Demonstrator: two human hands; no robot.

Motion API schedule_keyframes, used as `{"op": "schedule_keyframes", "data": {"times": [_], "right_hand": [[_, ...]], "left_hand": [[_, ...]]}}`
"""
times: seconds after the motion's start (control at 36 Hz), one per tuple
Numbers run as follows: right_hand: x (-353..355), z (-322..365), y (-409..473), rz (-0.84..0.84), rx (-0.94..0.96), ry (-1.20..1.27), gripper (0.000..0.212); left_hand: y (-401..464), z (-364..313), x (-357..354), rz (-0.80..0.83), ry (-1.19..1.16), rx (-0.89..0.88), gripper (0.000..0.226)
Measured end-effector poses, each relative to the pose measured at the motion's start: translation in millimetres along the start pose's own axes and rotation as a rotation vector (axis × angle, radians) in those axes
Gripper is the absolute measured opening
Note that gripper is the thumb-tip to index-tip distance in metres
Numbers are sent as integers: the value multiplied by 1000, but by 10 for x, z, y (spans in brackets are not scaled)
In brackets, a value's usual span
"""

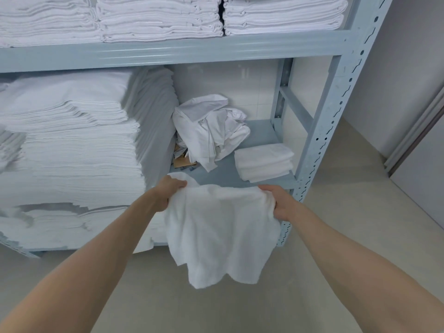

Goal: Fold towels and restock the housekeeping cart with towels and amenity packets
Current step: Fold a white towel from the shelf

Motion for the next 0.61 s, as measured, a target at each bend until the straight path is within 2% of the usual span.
{"op": "schedule_keyframes", "data": {"times": [0.08,0.14,0.19,0.31,0.36,0.42,0.53,0.61], "right_hand": [[209,127,-18,-152,35,-208,36],[305,203,-54,-180,39,-220,26],[383,321,-70,-156,54,-157,27],[433,586,-75,-79,170,110,45],[461,668,-73,-76,232,247,49],[483,665,-69,-75,228,278,48],[584,475,-63,-92,110,-90,27],[827,441,-43,-238,163,-281,31]], "left_hand": [[74,104,217,-72,78,25,44],[113,179,367,-124,105,31,42],[136,229,522,-199,159,24,42],[130,255,738,-313,254,0,50],[152,274,721,-291,166,22,49],[181,288,660,-230,15,63,47],[114,313,545,-86,-159,173,34],[88,323,532,-40,-230,161,20]]}}
Point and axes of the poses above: each hand's wrist, its own y-axis towards the middle knuckle, its own x-axis out of the back of the hand, z = x × y, the point moved 9 cm from there along y, towards the middle knuckle, and after that the axes turned 4 degrees about -y, right-handed, at the moved point
